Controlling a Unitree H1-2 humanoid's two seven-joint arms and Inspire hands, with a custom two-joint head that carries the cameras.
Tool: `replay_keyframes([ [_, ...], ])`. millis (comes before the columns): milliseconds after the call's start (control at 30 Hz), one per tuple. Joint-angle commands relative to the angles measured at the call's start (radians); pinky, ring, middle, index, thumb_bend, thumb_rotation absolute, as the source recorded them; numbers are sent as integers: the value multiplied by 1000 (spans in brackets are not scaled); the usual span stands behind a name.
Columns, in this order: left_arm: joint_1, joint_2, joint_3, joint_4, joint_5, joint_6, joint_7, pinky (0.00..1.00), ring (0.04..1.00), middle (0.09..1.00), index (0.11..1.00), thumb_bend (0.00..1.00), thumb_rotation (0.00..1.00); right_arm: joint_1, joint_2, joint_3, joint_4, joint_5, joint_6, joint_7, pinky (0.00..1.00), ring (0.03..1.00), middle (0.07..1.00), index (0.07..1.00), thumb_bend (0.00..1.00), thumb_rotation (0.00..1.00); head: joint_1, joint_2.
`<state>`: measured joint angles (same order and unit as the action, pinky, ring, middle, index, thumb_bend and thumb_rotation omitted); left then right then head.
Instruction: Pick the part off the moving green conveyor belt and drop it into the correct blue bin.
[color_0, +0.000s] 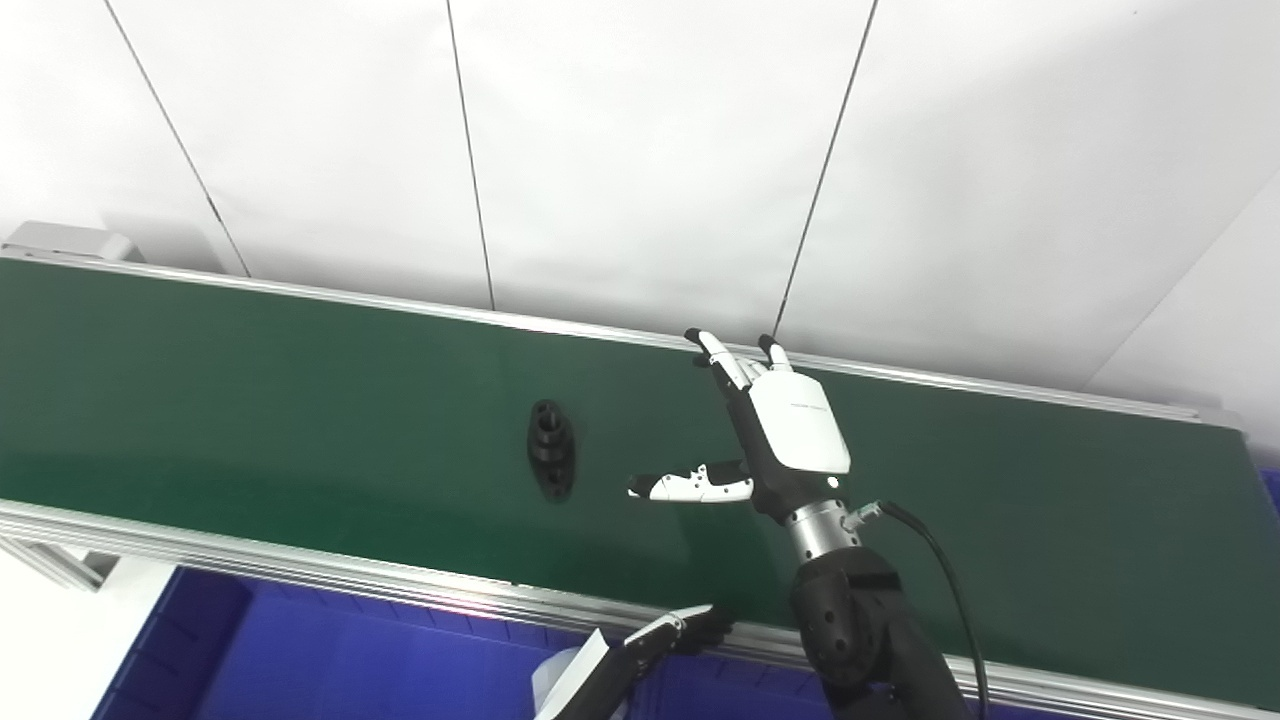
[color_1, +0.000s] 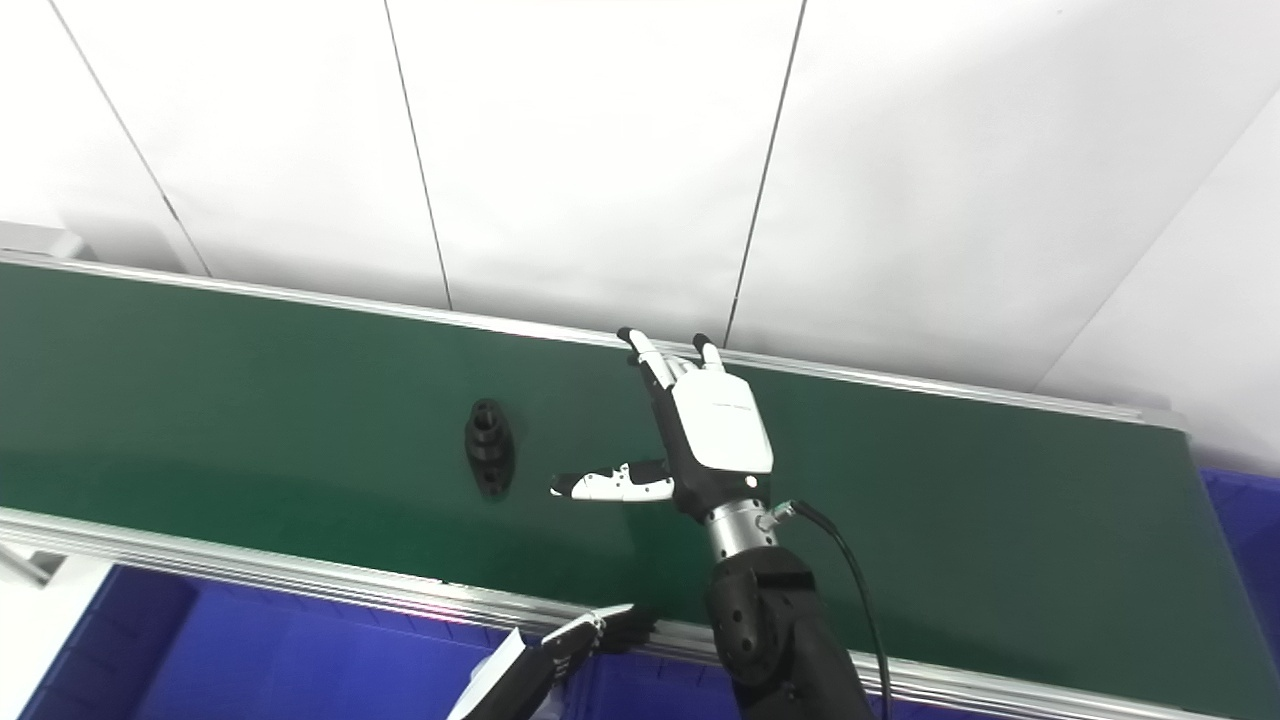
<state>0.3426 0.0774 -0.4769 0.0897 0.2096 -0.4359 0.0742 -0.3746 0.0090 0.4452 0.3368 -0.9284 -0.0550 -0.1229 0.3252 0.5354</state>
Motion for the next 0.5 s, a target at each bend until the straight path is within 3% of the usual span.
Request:
replay_keyframes([
  [0,-4,-11,-4,-17,2,-34,17,831,828,844,824,1000,836,-48,13,7,-1,-2,9,-39,1000,811,816,914,1000,728,1,1],
  [467,-9,-18,-15,-12,3,-34,24,825,827,842,824,993,821,-80,24,41,70,-2,32,-67,998,777,788,907,1000,750,1,2],
])
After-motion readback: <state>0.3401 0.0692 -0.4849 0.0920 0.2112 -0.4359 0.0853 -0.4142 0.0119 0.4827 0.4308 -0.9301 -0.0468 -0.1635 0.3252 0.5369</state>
